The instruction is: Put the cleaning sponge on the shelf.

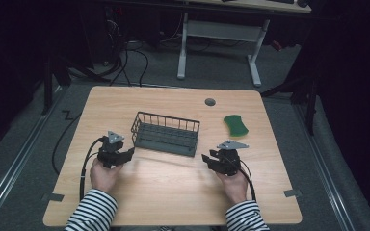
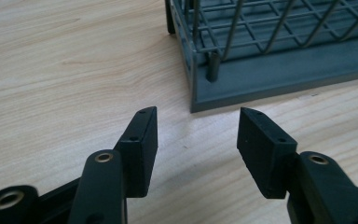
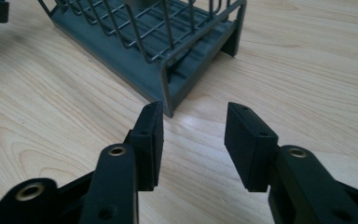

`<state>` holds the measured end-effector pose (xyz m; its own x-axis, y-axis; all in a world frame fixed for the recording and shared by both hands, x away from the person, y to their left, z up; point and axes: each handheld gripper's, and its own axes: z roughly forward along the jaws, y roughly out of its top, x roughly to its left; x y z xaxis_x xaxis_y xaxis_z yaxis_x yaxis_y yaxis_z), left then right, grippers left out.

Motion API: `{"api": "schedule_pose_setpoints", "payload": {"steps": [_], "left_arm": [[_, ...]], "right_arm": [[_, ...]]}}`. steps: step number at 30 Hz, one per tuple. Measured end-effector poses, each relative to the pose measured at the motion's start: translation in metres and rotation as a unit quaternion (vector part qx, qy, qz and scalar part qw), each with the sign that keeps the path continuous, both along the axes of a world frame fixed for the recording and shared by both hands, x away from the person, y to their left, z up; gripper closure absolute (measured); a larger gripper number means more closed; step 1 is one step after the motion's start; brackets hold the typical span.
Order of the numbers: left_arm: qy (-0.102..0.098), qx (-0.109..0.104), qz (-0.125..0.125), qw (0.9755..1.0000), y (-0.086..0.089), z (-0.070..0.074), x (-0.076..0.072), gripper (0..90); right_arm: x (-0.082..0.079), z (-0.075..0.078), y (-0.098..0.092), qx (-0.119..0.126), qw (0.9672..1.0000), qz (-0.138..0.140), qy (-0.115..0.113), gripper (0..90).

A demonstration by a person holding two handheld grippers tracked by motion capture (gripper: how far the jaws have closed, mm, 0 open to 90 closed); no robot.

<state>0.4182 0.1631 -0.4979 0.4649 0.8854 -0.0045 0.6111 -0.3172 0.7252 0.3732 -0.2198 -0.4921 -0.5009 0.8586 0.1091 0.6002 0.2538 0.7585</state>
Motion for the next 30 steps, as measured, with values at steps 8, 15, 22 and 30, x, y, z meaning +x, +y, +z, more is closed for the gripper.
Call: {"api": "schedule_pose_setpoints", "payload": {"steps": [8,15,22,30], "left_arm": [[0.011,0.015,-0.005,0.9998,-0.002,0.000,0.012,50.2],[0.017,0.017,-0.009,0.9997,-0.008,0.004,0.021,51.4],[0.020,0.003,-0.008,0.9998,-0.009,0.002,0.029,60.9],[0.023,-0.006,-0.010,0.9997,-0.008,-0.002,0.034,69.2]], "right_arm": [[0.010,-0.006,0.006,0.015,0.9997,0.002,0.019,62.6],[0.019,-0.007,0.019,0.009,0.9996,0.013,0.022,63.8],[0.028,-0.011,0.029,0.005,0.9993,0.020,0.030,68.6],[0.031,-0.012,0.031,-0.001,0.9993,0.020,0.031,74.5]]}}
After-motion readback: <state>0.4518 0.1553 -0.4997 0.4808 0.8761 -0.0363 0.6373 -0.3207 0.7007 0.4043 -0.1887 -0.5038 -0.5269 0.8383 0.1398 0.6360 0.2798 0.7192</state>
